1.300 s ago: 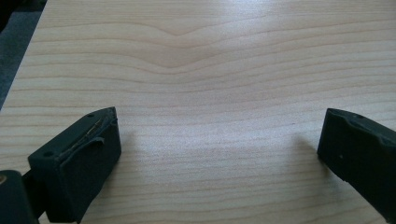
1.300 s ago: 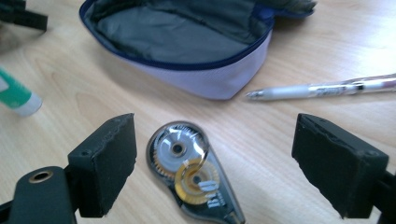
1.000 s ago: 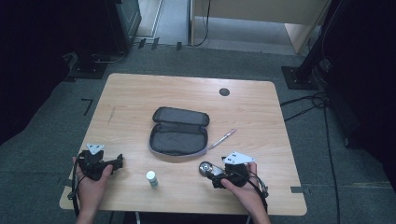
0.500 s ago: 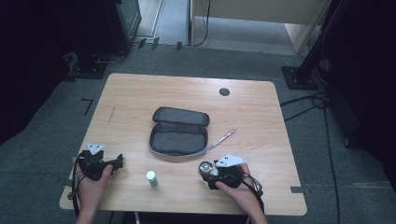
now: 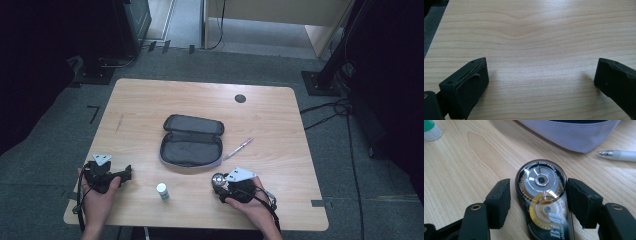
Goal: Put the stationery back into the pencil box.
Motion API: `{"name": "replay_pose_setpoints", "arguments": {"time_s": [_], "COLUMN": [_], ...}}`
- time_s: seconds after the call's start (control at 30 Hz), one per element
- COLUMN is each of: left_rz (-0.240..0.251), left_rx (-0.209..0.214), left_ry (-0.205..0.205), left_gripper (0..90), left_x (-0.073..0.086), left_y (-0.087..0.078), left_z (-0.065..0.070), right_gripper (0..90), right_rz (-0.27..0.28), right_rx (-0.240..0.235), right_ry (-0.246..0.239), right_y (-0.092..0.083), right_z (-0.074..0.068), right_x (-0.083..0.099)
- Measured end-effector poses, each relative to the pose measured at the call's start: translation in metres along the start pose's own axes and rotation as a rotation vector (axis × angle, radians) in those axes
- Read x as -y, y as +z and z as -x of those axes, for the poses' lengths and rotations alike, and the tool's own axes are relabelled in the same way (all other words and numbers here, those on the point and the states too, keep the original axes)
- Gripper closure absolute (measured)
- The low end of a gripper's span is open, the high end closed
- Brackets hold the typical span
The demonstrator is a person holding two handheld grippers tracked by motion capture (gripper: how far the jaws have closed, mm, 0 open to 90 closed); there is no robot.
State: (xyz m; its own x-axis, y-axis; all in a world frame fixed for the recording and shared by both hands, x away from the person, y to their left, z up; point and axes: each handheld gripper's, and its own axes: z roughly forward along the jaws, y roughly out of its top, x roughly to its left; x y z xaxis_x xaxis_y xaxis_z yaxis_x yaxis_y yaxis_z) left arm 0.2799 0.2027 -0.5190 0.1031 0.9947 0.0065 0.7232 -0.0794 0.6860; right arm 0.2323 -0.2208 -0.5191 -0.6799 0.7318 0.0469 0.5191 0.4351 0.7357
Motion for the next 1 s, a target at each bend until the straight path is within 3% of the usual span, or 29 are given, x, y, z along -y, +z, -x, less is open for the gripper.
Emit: {"name": "replay_pose_setpoints", "arguments": {"time_s": [0.07, 0.73, 0.8, 0.97, 1.0], "left_rz": [0.0, 0.0, 0.0, 0.0, 0.0], "left_rx": [0.0, 0.0, 0.0, 0.0, 0.0], "left_ry": [0.0, 0.0, 0.0, 0.0, 0.0], "left_gripper": [0.0, 0.0, 0.0, 0.0, 0.0], "left_x": [0.0, 0.0, 0.0001, 0.0, 0.0], "left_y": [0.0, 0.0, 0.0, 0.0, 0.0], "left_z": [0.0, 0.0, 0.0, 0.0, 0.0], "right_gripper": [36.3, 36.9, 42.1, 43.9, 50.4], "right_rz": [0.002, 0.034, 0.041, 0.044, 0.048], "right_rx": [0.017, 0.043, 0.041, 0.046, 0.051], "right_ry": [-0.019, 0.01, 0.009, 0.017, 0.018], "right_y": [0.0008, 0.0003, -0.0004, -0.0006, -0.0008], "right_z": [-0.0022, -0.0062, -0.0068, -0.0081, -0.0085], "right_x": [0.0005, 0.0053, 0.006, 0.0061, 0.0063]}}
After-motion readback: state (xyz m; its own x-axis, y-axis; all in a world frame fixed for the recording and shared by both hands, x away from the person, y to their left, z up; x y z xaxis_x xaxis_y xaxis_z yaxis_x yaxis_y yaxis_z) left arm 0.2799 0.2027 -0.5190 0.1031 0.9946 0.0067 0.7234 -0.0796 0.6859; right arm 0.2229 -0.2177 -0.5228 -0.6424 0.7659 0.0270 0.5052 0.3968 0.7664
